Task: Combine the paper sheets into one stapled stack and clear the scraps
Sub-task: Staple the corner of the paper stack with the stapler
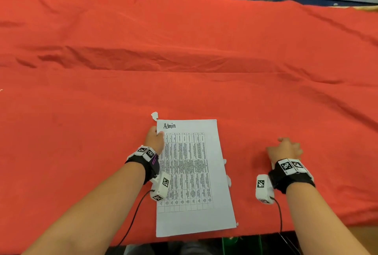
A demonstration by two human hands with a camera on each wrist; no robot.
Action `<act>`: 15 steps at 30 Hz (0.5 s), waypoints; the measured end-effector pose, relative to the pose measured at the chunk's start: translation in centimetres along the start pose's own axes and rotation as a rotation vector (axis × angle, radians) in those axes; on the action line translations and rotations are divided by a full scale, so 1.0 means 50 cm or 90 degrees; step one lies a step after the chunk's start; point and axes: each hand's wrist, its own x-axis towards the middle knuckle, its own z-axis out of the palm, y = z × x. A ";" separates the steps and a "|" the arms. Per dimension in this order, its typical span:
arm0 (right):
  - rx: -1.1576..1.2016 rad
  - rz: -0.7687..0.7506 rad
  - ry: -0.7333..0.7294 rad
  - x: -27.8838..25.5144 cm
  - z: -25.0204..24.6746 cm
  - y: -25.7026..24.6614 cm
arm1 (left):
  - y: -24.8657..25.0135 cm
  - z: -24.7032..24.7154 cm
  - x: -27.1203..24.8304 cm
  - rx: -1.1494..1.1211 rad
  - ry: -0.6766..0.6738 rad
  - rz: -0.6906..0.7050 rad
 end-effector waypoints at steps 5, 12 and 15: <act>-0.065 0.068 -0.159 0.027 0.009 0.049 | 0.000 -0.002 -0.001 -0.012 -0.005 -0.004; 0.104 -0.032 -0.124 0.031 -0.030 -0.023 | 0.003 -0.002 -0.011 -0.026 0.003 0.024; 0.274 -0.145 -0.132 0.009 -0.050 -0.140 | 0.003 -0.001 -0.016 -0.044 0.005 0.047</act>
